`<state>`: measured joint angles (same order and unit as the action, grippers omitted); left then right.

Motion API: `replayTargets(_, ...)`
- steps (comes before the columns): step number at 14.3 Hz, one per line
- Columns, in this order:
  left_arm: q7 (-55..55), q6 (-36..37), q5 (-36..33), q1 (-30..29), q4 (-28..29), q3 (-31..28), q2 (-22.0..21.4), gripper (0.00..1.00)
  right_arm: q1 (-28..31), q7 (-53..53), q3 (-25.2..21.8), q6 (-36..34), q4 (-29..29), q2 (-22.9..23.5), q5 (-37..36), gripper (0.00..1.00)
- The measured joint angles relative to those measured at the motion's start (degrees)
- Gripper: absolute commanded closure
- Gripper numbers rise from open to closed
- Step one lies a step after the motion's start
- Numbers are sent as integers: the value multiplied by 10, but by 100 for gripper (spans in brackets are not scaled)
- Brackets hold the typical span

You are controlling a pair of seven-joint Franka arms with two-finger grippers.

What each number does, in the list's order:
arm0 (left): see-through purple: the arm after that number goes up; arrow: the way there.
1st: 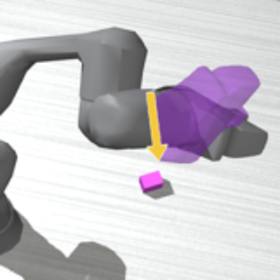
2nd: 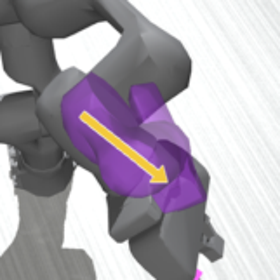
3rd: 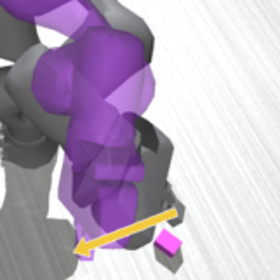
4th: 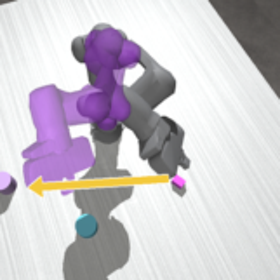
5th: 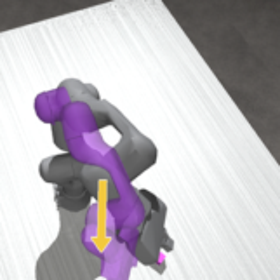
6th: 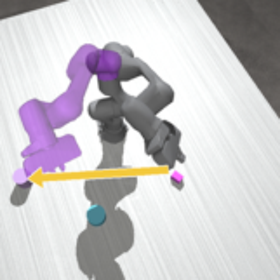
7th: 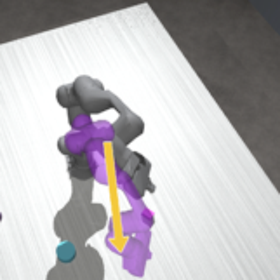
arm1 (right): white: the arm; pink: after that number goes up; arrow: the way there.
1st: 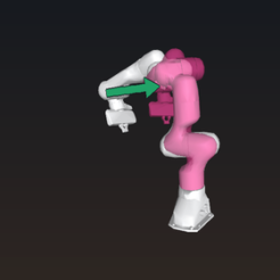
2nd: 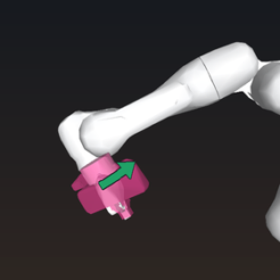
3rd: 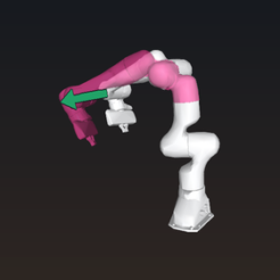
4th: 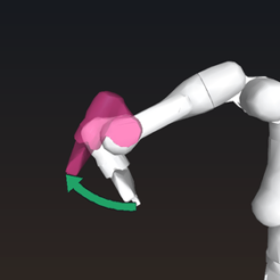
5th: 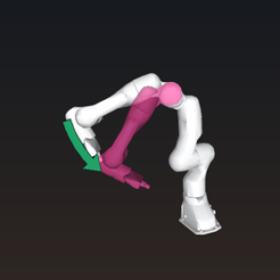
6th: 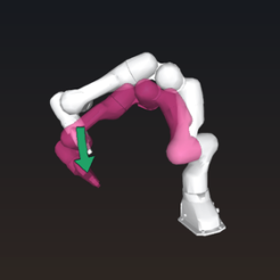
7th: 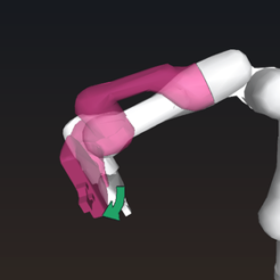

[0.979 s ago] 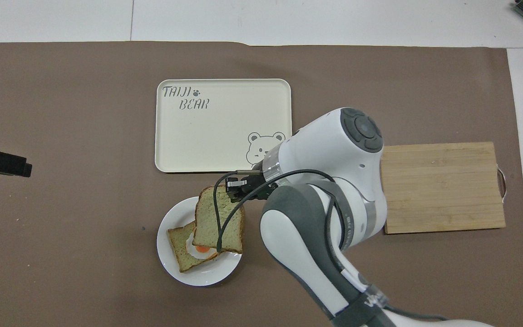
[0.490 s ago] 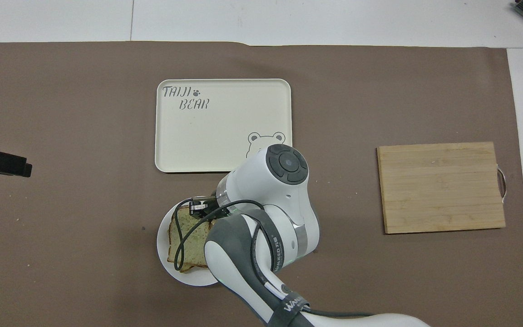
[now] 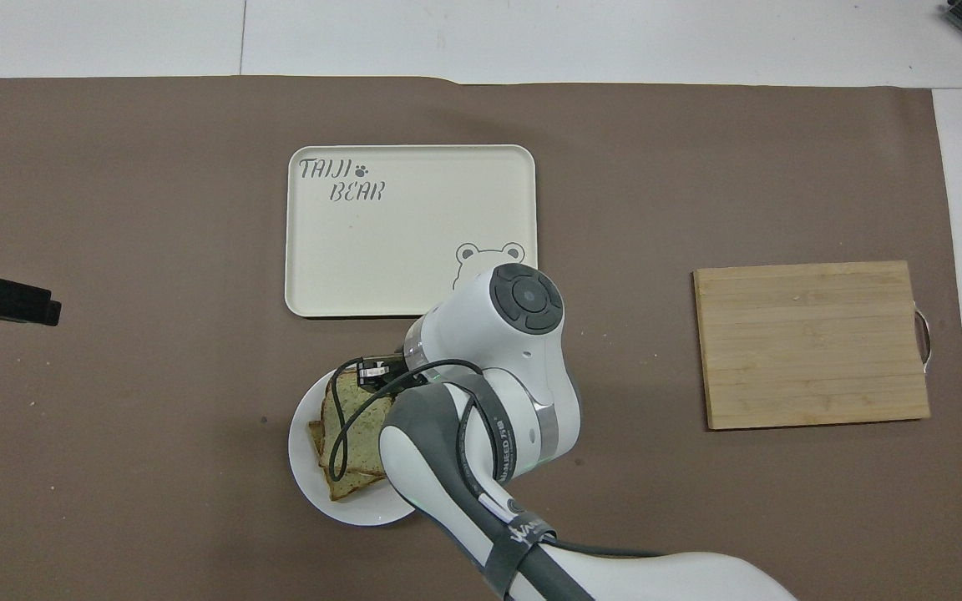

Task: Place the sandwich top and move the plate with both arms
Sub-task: 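Lower the bread onto the egg toast and open the right gripper, then withdraw the right gripper while the left gripper reaches the plate rim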

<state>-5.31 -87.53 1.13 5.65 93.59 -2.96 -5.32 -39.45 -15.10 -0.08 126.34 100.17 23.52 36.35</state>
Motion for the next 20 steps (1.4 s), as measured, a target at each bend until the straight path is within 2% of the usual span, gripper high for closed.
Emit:
replayTargets(6,0,0,0,0,0,4,0,0,-3,0,1,24,7,9,0,100)
replayTargets(7,0,0,0,1,0,5,0,0,-4,0,1,28,9,9,0,91)
replayTargets(8,0,0,0,1,0,6,0,0,-4,0,1,30,11,10,0,22)
replayTargets(9,0,0,0,1,0,7,0,0,-4,0,1,31,11,10,-2,0)
replayTargets(17,0,0,2,1,0,7,0,0,-4,-13,-7,99,11,10,-79,0)
replayTargets(20,0,0,35,0,5,6,0,0,4,-42,-13,100,8,5,-131,0)
